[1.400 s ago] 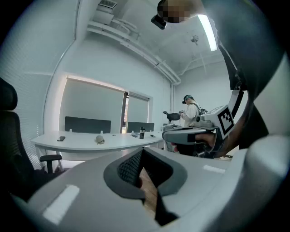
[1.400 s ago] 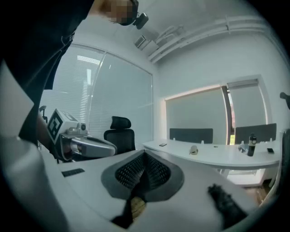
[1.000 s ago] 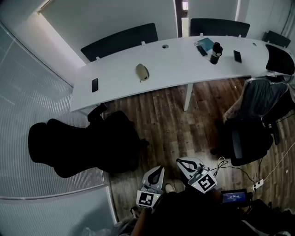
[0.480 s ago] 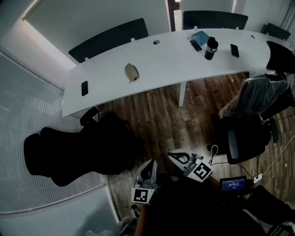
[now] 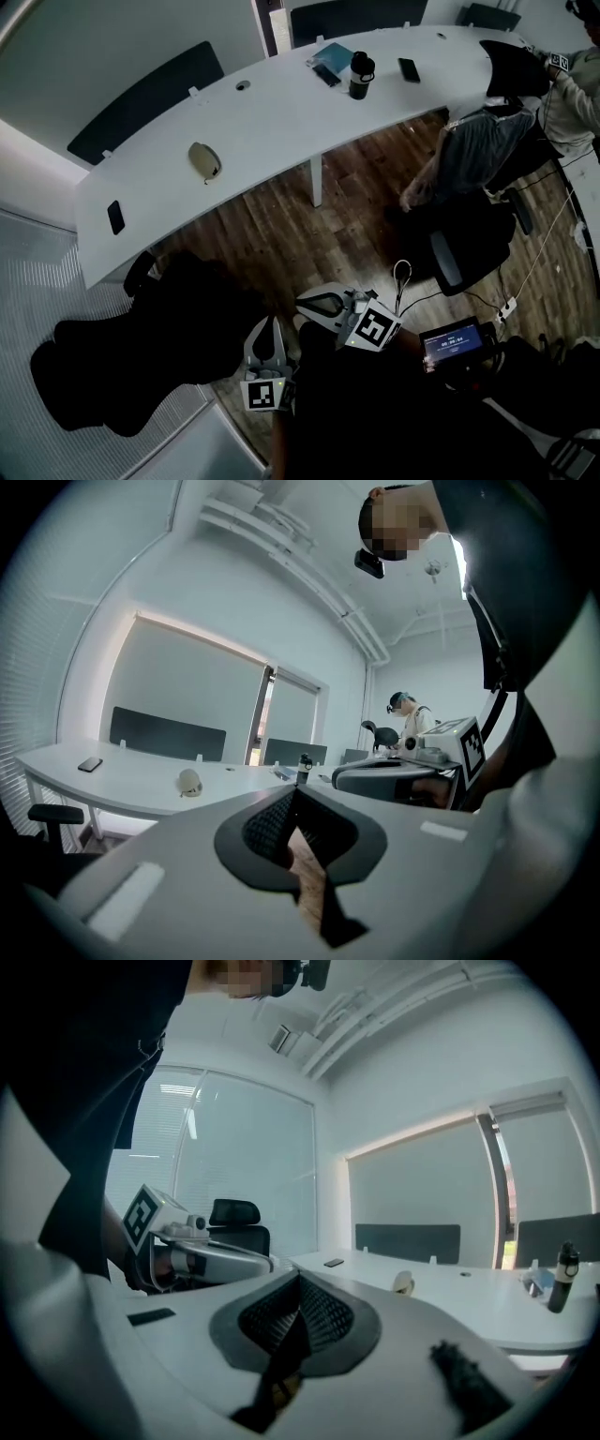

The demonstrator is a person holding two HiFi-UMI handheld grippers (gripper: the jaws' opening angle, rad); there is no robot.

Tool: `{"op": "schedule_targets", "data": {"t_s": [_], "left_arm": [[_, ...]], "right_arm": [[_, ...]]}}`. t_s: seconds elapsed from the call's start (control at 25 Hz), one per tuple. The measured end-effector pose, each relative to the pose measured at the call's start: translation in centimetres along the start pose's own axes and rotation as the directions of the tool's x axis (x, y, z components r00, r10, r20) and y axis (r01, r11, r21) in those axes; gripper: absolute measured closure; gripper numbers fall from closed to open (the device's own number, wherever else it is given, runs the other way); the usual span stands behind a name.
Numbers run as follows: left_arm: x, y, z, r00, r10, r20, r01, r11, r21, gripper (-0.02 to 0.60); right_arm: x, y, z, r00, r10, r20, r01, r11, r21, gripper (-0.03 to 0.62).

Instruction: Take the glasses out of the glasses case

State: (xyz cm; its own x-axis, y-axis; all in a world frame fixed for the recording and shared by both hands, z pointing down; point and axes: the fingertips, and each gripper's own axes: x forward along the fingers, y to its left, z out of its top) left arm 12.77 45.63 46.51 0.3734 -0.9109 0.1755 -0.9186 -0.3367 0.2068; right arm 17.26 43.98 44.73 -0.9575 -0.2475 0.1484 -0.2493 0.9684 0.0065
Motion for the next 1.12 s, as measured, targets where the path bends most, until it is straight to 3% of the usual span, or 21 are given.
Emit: {"op": "schedule_targets", "data": {"t_s": [0.2,0.52,0.68,0.92,1.12], "left_arm": [[1.3,3.5,0.6,0.998,-0.056,-0.002,0.056,0.998,-0.005,0.575],[0.7,9.0,0.5,0.995,-0.097,0.012,0.098,0.994,-0.045,0.576],[0.4,10.5,0.4,0.992,-0.127,0.021,0.127,0.992,0.002,0.575],[0.2,13.3,0.0,0.992,-0.123,-0.033,0.121,0.991,-0.058,0.575],[1.1,14.3,-0.1,0.992,-0.125,-0.008,0.125,0.992,-0.021,0.575]], "right_arm": [[3.5,-0.7,1.0,0.999,0.024,-0.023,-0.023,0.999,0.026,0.585],[9.3,0.0,1.7,0.997,0.015,-0.070,-0.016,1.000,-0.022,0.585],[10.5,-0.2,2.8,0.997,0.016,-0.081,-0.017,1.000,-0.021,0.585],[13.2,0.4,2.2,0.995,0.010,-0.103,-0.011,1.000,-0.011,0.585],[13.9,-0.5,1.9,0.995,0.022,-0.093,-0.024,1.000,-0.020,0.586]]}}
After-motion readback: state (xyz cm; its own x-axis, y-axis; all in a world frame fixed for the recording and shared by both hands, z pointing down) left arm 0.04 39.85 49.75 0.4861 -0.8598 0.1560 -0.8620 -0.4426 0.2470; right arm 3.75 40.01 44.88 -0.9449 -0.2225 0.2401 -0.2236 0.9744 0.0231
